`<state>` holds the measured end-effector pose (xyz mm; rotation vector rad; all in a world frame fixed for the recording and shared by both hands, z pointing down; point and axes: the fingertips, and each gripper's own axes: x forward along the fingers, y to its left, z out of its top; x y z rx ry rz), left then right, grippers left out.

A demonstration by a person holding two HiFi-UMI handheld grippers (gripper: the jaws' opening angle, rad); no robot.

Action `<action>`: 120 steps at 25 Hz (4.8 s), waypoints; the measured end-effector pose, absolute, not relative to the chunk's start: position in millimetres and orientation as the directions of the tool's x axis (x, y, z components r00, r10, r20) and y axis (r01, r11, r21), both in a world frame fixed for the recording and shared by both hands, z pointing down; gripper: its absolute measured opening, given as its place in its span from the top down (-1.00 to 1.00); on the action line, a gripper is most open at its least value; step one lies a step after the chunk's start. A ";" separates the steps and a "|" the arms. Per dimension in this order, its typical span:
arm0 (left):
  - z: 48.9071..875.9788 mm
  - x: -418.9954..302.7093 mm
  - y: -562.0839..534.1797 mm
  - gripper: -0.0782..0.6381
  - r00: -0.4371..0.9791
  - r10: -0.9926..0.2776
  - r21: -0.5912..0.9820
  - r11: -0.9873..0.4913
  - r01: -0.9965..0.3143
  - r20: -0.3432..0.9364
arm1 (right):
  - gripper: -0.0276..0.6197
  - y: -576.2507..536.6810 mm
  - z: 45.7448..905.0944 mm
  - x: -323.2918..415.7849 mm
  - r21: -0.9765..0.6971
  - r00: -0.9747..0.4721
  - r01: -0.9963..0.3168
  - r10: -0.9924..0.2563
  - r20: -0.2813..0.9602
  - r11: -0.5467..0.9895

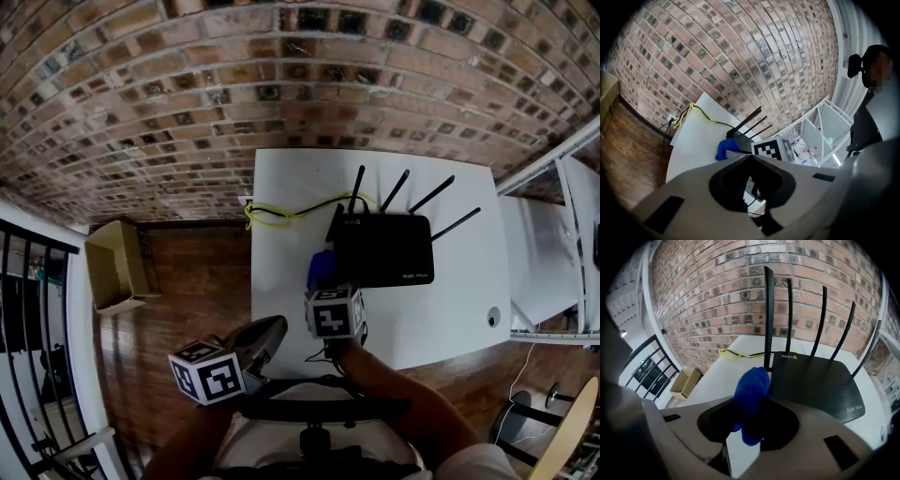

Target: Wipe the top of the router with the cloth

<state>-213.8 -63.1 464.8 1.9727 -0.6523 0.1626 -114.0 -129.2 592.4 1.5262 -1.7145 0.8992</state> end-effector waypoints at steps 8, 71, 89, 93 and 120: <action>464.7 -220.3 -70.3 0.71 0.840 -0.381 0.789 -0.336 -0.515 0.386 | 0.50 -164.2 592.4 -102.2 -0.106 -0.066 -0.993 -0.508 0.859 -0.049; 444.1 215.7 41.6 0.71 0.852 -0.319 0.736 -0.432 -0.521 0.416 | 0.50 62.1 576.5 430.5 -0.296 -0.159 -0.951 -0.669 0.726 -0.095; 434.1 211.5 38.9 0.71 0.839 -0.337 0.709 -0.451 -0.542 0.427 | 0.23 56.5 597.8 450.8 -0.344 -0.163 -0.926 -0.660 0.733 -0.154; 432.4 207.7 41.7 0.71 0.834 -0.357 0.712 -0.441 -0.547 0.421 | 0.02 46.2 576.8 453.9 -0.347 -0.148 -0.928 -0.716 0.682 -0.139; 426.6 217.6 44.4 0.71 0.840 -0.362 0.705 -0.461 -0.539 0.405 | 0.87 53.8 447.4 363.5 -0.756 -0.465 -0.640 -0.853 0.237 0.139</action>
